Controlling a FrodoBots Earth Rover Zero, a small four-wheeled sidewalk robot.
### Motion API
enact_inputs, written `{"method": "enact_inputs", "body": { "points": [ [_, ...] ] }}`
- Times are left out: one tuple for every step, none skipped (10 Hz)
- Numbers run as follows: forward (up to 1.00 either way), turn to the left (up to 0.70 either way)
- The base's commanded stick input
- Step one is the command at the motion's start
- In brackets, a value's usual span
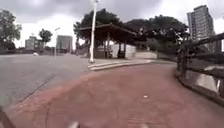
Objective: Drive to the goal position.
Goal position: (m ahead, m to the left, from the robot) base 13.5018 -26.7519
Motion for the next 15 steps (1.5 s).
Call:
{"method": "enact_inputs", "body": {
  "points": [
    [0.70,-0.35],
    [0.70,-0.35],
    [0.70,-0.35],
    [0.70,-0.35],
    [0.70,-0.35],
    [0.70,-0.35],
    [0.70,-0.34],
    [0.70,-0.30],
    [0.70,-0.30],
    [0.70,-0.30],
    [0.70,-0.30],
    [0.70,-0.26],
    [0.70,-0.28],
    [0.70,-0.35],
    [0.70,-0.35]
  ]
}}
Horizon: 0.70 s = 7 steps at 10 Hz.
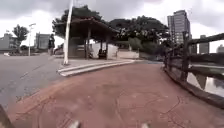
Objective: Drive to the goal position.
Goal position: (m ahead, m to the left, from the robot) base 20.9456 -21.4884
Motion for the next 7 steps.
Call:
{"method": "enact_inputs", "body": {
  "points": [
    [0.70,-0.35],
    [0.70,-0.35],
    [0.70,-0.35],
    [0.70,-0.35],
    [0.70,-0.21],
    [0.70,-0.22],
    [0.70,-0.32]
  ]
}}
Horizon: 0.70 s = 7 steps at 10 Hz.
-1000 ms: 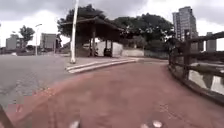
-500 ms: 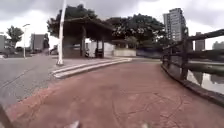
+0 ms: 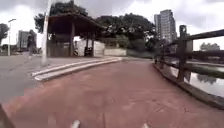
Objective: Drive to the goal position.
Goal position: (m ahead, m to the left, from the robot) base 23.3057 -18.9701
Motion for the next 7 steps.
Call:
{"method": "enact_inputs", "body": {
  "points": [
    [0.70,-0.35],
    [0.70,-0.28],
    [0.70,-0.07],
    [0.70,0.00],
    [0.70,0.00],
    [0.70,0.00],
    [0.70,0.00]
  ]
}}
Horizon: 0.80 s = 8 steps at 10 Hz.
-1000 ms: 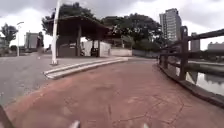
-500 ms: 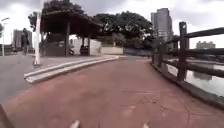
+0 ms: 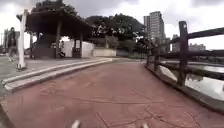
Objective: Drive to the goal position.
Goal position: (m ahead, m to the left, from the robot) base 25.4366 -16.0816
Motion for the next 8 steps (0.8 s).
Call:
{"method": "enact_inputs", "body": {
  "points": [
    [0.70,-0.02],
    [0.70,-0.03],
    [0.70,-0.02],
    [0.70,-0.02],
    [0.70,-0.02],
    [0.70,-0.02],
    [0.70,-0.02],
    [0.70,-0.02]
  ]
}}
